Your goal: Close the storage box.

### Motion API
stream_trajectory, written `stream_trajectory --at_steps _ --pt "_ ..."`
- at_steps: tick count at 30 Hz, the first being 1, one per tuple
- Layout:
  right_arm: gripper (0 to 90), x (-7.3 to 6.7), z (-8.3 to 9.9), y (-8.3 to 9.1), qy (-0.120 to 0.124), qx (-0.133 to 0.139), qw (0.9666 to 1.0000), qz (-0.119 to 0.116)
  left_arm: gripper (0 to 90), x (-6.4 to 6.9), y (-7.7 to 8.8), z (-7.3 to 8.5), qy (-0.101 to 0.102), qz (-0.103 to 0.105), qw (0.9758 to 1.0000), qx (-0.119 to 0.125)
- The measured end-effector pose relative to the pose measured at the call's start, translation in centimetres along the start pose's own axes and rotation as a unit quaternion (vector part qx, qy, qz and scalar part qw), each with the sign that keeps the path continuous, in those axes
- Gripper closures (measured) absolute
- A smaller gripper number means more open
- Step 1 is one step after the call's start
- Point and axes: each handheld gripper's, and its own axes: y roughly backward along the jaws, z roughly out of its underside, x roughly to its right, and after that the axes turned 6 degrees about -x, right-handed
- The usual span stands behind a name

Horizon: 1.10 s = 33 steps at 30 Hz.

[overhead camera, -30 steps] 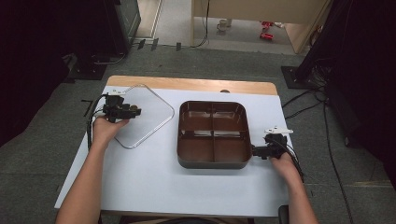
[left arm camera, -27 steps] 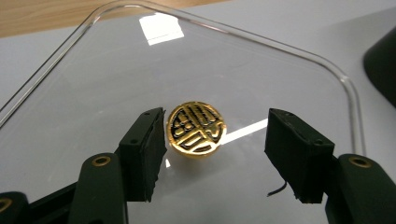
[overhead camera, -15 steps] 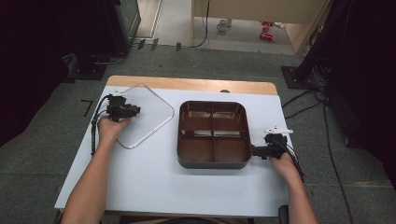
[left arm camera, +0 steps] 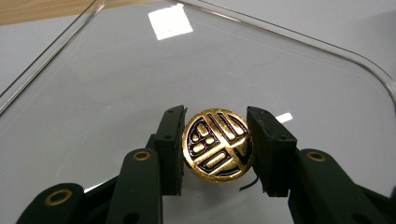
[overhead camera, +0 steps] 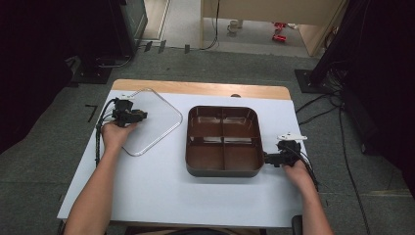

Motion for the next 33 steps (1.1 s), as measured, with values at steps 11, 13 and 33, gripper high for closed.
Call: stream_trajectory --at_steps 11,13,33 --pt "0.0 0.0 0.0 0.0 0.0 0.0 1.0 0.0 60.1 0.1 1.4 -0.5 -0.002 0.018 0.9998 -0.002" --pt "0.0 0.0 0.0 0.0 0.0 0.0 1.0 0.0 60.1 0.3 1.9 -0.6 -0.008 0.02 0.9998 -0.003" --pt "0.0 0.0 0.0 0.0 0.0 0.0 1.0 0.0 60.1 3.1 7.7 -2.3 -0.035 0.063 0.9971 0.026"
